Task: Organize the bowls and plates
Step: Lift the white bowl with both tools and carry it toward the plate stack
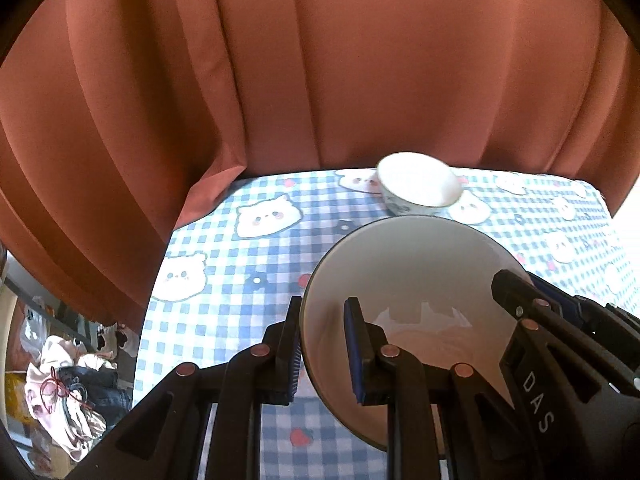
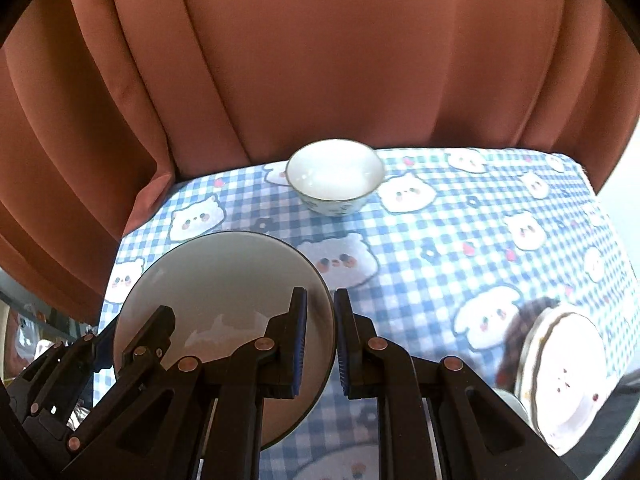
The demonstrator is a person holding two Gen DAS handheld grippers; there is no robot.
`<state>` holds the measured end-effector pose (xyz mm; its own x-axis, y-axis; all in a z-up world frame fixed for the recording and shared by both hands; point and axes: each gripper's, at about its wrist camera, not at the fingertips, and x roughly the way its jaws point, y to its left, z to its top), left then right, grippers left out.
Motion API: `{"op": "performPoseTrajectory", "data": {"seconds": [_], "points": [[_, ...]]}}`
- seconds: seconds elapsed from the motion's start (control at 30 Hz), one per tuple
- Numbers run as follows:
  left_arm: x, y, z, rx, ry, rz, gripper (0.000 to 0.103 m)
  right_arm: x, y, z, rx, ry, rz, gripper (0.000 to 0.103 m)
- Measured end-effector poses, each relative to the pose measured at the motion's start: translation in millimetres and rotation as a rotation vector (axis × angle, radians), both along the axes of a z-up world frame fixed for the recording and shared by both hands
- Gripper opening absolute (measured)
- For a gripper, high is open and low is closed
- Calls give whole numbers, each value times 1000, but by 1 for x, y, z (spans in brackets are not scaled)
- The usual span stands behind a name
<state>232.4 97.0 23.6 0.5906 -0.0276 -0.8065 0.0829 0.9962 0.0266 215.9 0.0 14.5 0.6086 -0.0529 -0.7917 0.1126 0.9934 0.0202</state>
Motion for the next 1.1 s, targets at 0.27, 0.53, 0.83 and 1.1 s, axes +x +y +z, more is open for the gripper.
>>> {"op": "performPoseTrajectory", "data": {"seconds": [0.27,0.53,0.83,1.1], "points": [[-36,-30,14,-6,-9,-25,17,-42,-30,16,0,-10,-41,17],[-65,-69,10,-3,2,10,17,-70,-67,13,24,-3,-25,17],[-88,-118,-6,-11,19,45,18,-93,-117,1,4,2,29,17],[-105,-146,-22,-9,51,83,18,-105,-150,-13,-6,35,72,17]]}}
